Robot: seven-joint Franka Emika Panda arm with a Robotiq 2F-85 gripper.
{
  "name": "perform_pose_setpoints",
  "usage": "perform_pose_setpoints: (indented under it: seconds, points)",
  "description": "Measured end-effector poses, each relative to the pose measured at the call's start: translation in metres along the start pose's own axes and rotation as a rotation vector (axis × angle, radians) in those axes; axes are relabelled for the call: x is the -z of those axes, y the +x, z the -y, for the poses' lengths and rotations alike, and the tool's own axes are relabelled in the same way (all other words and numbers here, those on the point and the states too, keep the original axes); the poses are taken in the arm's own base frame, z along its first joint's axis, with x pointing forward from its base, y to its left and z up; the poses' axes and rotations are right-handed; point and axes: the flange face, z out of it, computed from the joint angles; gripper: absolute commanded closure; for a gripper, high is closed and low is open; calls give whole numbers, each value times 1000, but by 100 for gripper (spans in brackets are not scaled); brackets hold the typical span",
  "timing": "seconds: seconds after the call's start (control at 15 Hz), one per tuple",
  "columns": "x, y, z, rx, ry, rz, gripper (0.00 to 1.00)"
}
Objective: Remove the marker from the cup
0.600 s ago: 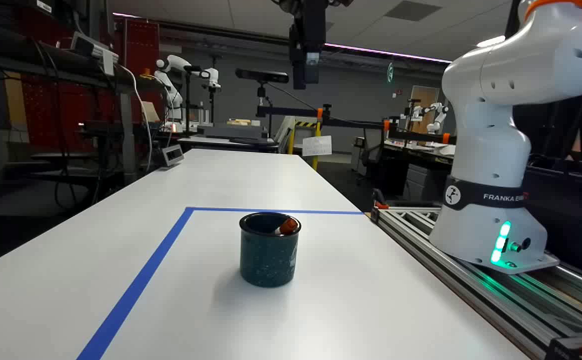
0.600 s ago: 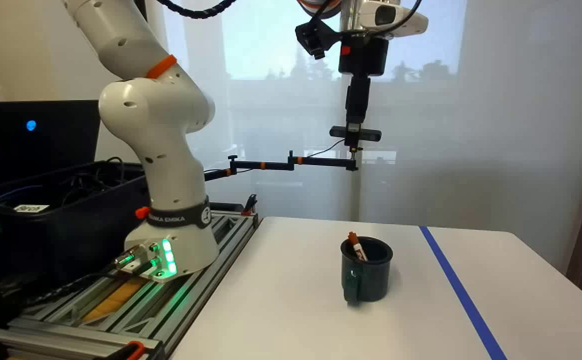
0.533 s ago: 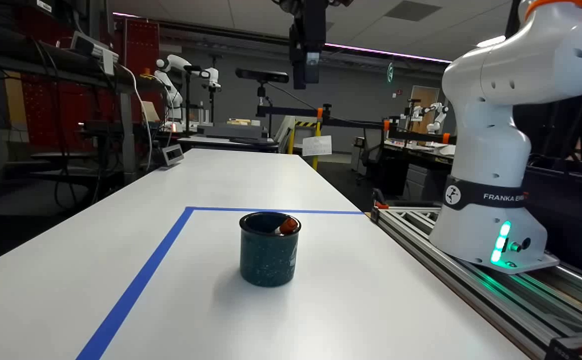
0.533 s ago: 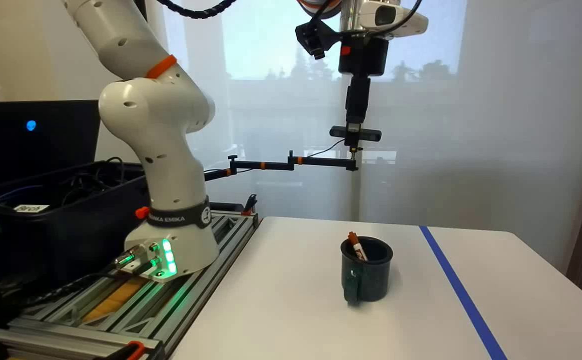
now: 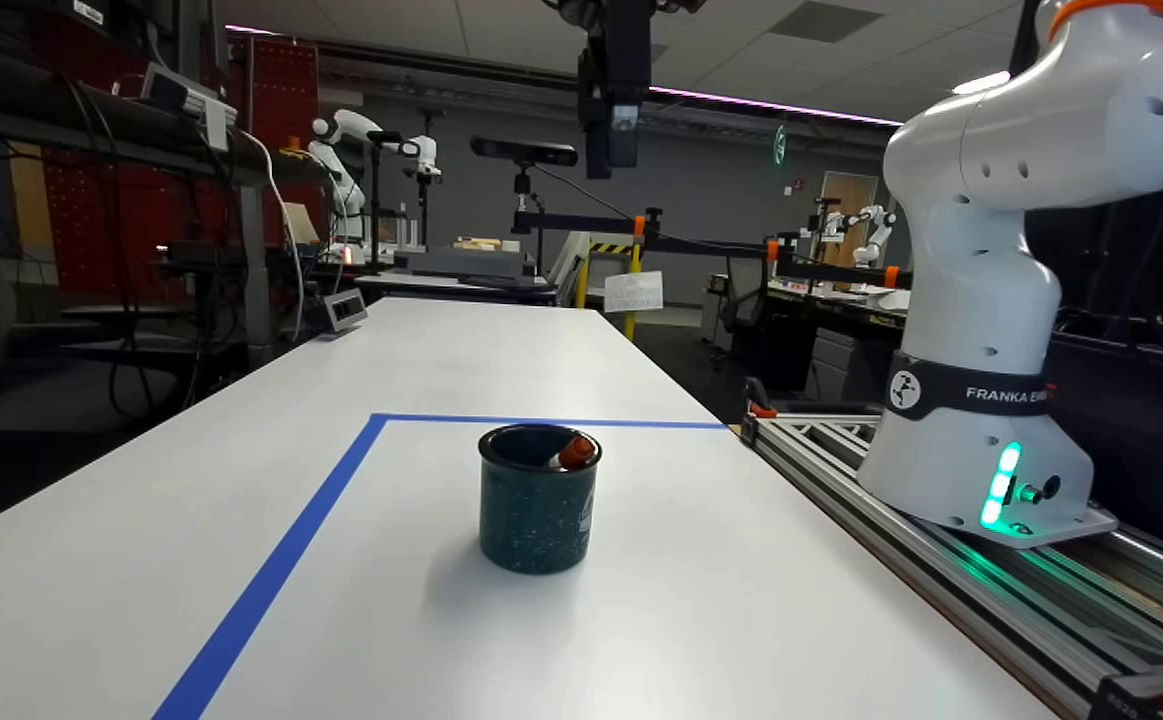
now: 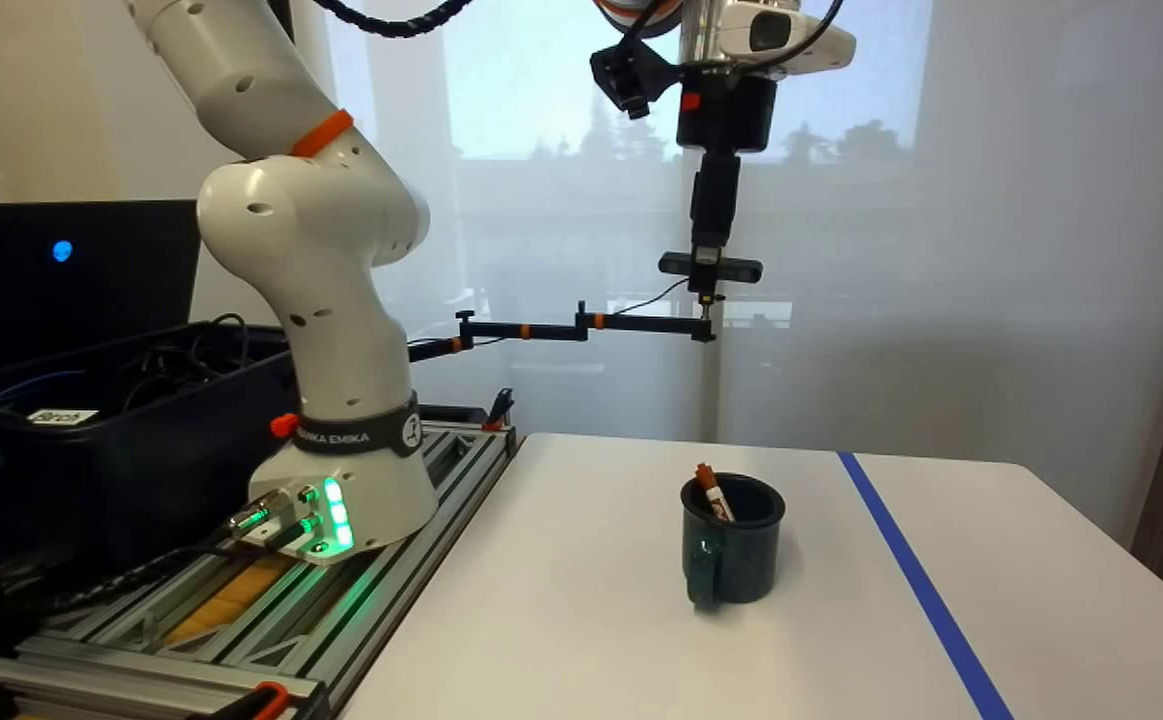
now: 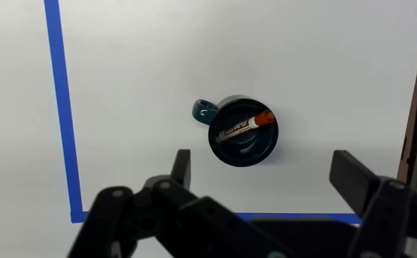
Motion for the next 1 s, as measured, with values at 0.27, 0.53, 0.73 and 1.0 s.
perform_pose_setpoints:
  seconds: [0.27,0.53,0.73,1.0]
  points:
    - [-1,1,-1,-4,4,4,0]
    - [-26,10,-17,-88,99,60,0]
    - [-56,24,-32,-197,218,92,0]
    - [-93,41,-37,-322,373,156,0]
